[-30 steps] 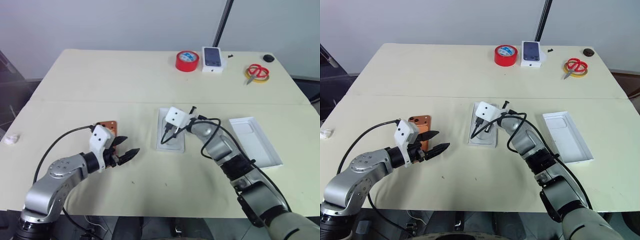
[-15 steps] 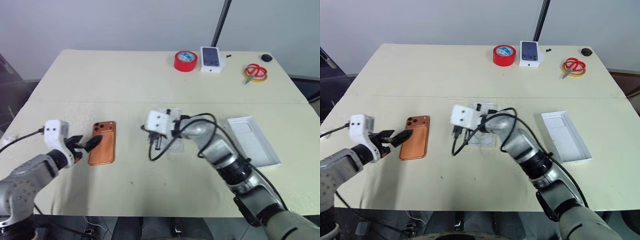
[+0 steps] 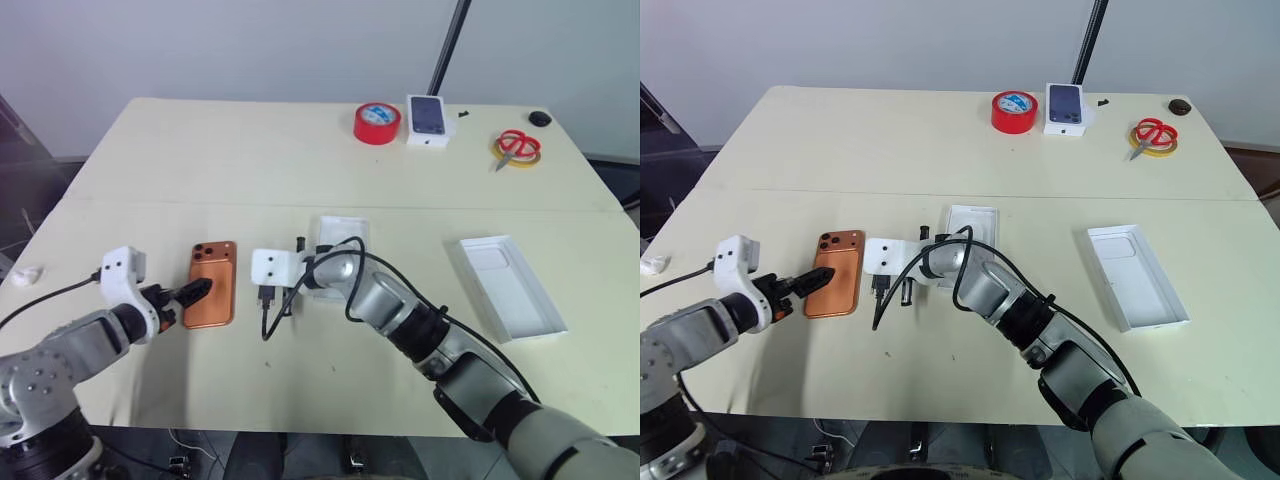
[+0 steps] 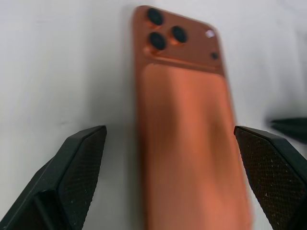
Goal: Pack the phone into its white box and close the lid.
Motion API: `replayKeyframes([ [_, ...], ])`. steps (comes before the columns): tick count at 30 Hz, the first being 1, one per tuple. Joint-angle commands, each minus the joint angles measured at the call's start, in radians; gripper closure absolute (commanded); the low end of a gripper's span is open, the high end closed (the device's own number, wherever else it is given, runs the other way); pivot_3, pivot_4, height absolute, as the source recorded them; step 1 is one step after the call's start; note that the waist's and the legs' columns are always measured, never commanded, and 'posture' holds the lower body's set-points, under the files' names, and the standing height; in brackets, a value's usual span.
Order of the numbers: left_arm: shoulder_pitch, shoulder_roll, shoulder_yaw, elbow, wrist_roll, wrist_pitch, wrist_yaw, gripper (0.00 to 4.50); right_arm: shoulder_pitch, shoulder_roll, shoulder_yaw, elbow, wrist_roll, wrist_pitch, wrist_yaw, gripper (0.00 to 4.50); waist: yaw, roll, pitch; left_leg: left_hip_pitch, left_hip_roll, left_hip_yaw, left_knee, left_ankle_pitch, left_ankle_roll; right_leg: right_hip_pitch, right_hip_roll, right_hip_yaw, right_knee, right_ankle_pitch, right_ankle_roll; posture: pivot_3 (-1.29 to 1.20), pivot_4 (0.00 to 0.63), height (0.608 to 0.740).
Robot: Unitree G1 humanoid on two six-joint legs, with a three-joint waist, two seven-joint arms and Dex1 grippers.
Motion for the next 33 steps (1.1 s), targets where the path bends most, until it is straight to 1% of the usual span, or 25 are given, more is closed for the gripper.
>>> replayKeyframes([
  [1, -0.010, -0.072, -0.071, 0.004, -0.029, 0.078, -0.004, 0.04, 0.005, -0.002, -0.005, -0.043, -0.008, -0.015, 0.011, 4.50, 0.000, 0.000, 0.000, 0.000, 0.000, 0.000, 0.000, 0.000, 0.000, 0.000, 0.000, 0.000, 0.000, 0.000, 0.000, 0.00, 0.150, 0.732],
  [4, -0.032, -0.137, -0.109, -0.015, -0.025, 0.110, 0.001, 0.04, 0.012, -0.010, -0.006, -0.047, -0.017, -0.016, 0.012, 4.50, 0.003, 0.000, -0.001, 0.000, -0.001, 0.000, 0.000, 0.000, 0.000, 0.000, -0.001, 0.000, 0.000, 0.000, 0.000, 0.00, 0.150, 0.732],
  [8, -0.066, -0.215, -0.131, -0.011, -0.025, 0.127, 0.016, 0.04, 0.022, -0.016, -0.010, -0.060, -0.025, -0.009, 0.009, 4.50, 0.006, 0.000, -0.001, 0.000, -0.002, 0.000, 0.000, 0.000, 0.000, 0.002, -0.002, 0.000, -0.001, 0.000, 0.000, 0.00, 0.150, 0.732],
  [12, -0.094, -0.253, -0.137, 0.002, -0.030, 0.127, 0.027, 0.04, 0.033, -0.019, -0.013, -0.072, -0.031, 0.000, 0.009, 4.50, 0.003, 0.000, -0.001, 0.000, -0.003, -0.001, 0.001, 0.000, 0.000, 0.002, -0.002, 0.000, -0.001, 0.000, 0.000, 0.00, 0.150, 0.732],
  [14, -0.103, -0.261, -0.134, 0.007, -0.031, 0.127, 0.030, 0.04, 0.035, -0.018, -0.015, -0.075, -0.033, 0.004, 0.007, 4.50, 0.001, 0.000, -0.001, 0.000, -0.003, -0.001, 0.001, 0.000, 0.000, 0.002, -0.002, 0.000, -0.001, 0.000, 0.000, 0.00, 0.150, 0.732],
  [18, -0.106, -0.248, -0.106, 0.011, -0.028, 0.127, 0.033, 0.04, 0.040, -0.020, -0.019, -0.080, -0.034, 0.010, 0.005, 4.50, 0.000, 0.000, -0.001, 0.001, -0.002, -0.001, 0.000, 0.000, 0.000, 0.002, -0.001, 0.000, -0.001, 0.000, 0.000, 0.00, 0.150, 0.732],
  [23, -0.096, -0.233, -0.020, 0.027, -0.038, 0.127, 0.041, 0.04, 0.049, -0.019, -0.016, -0.085, -0.038, 0.012, 0.002, 4.50, -0.003, 0.000, -0.001, 0.001, -0.002, -0.001, 0.000, 0.000, 0.000, 0.002, -0.001, 0.000, -0.001, 0.000, 0.000, 0.00, 0.150, 0.732],
  [29, -0.122, -0.234, 0.094, 0.077, -0.093, 0.127, 0.065, 0.04, 0.050, -0.016, -0.017, -0.083, -0.037, 0.012, 0.002, 4.50, -0.009, 0.000, -0.001, 0.001, -0.001, -0.001, 0.000, 0.000, 0.000, 0.002, 0.001, 0.000, -0.001, 0.000, 0.000, 0.00, 0.150, 0.732],
  [33, -0.134, -0.235, 0.127, 0.115, -0.138, 0.127, 0.092, 0.04, 0.048, -0.012, -0.017, -0.082, -0.038, 0.009, 0.000, 4.50, -0.009, 0.000, -0.001, 0.001, 0.000, -0.001, 0.000, 0.000, 0.000, 0.002, 0.001, 0.000, -0.001, 0.000, 0.000, 0.00, 0.150, 0.732],
])
